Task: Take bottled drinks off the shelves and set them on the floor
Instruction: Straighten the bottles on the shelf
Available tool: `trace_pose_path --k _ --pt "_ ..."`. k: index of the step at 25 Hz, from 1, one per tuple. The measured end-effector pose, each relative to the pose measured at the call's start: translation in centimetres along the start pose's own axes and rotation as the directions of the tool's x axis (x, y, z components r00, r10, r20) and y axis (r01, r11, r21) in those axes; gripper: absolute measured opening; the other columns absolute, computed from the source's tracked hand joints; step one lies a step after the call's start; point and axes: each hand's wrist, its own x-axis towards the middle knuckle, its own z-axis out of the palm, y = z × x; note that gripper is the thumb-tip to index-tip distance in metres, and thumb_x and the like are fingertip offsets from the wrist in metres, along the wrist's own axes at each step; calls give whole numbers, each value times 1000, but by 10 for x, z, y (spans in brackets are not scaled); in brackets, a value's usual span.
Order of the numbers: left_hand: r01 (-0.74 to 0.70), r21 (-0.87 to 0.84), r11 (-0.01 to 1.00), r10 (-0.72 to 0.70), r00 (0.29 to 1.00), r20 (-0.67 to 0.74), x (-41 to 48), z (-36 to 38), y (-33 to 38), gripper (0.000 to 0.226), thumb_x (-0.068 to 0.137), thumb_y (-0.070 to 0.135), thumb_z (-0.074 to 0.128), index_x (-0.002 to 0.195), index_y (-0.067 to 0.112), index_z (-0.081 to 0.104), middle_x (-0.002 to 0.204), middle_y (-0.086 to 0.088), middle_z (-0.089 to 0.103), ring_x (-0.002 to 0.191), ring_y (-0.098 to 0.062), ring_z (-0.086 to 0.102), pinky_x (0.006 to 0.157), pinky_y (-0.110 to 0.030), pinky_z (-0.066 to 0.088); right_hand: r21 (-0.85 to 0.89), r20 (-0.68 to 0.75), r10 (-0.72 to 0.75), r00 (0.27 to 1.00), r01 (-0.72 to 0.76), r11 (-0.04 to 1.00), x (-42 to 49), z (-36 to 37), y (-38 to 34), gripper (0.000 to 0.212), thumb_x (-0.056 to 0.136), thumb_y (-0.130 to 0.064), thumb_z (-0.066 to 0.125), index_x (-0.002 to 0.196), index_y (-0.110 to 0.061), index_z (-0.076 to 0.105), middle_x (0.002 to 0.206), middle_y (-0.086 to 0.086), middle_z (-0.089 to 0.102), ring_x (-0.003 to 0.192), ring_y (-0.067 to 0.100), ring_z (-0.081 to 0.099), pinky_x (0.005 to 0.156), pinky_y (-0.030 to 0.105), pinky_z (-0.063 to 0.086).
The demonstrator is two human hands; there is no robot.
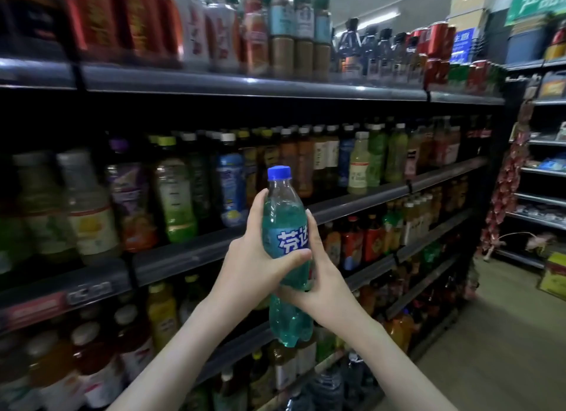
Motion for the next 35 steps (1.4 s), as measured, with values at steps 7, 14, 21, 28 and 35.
trace_pose_path --k 7,14,21,28,35 --pt "-66 -13 998 67 993 98 114 192 32 90 82 38 70 144 50 7 99 34 53 88 27 50 72 1 43 -162 -140 -5 990 -18 987 28 -198 101 122 77 -22 80 133 -69 -17 141 -24 33 118 -20 41 83 -1 39" --pt "-106 94 990 106 994 5 256 311 -9 59 89 57 43 143 51 21 123 14 56 108 2 55 95 -29 48 -218 -330 -49 943 -26 976 107 -334 201 125 72 -17 83 134 -69 -13 144 -22 35 124 2 49 99 28 48" --pt "-185 283 941 195 981 -8 411 429 -33 57 97 37 46 147 42 20 131 6 48 108 -11 53 83 -23 43 -244 -483 -71 873 -56 968 212 -463 274 124 72 -18 83 136 -68 -11 151 -15 32 130 7 45 103 37 45" --pt "-259 639 724 525 807 -269 515 526 -54 61 85 20 66 142 20 43 145 -23 33 135 -38 29 110 -54 30 -131 -666 -162 728 100 986 296 -583 351 123 72 3 79 145 -55 -3 156 -8 21 136 11 39 106 46 43" --pt "44 917 395 594 750 -292 591 602 -70 64 83 31 65 142 26 42 149 -18 30 141 -36 17 112 -55 -1 -10 -604 -246 758 302 953 384 -657 426 118 76 9 73 145 -42 -8 151 -20 9 139 -9 20 107 12 33"
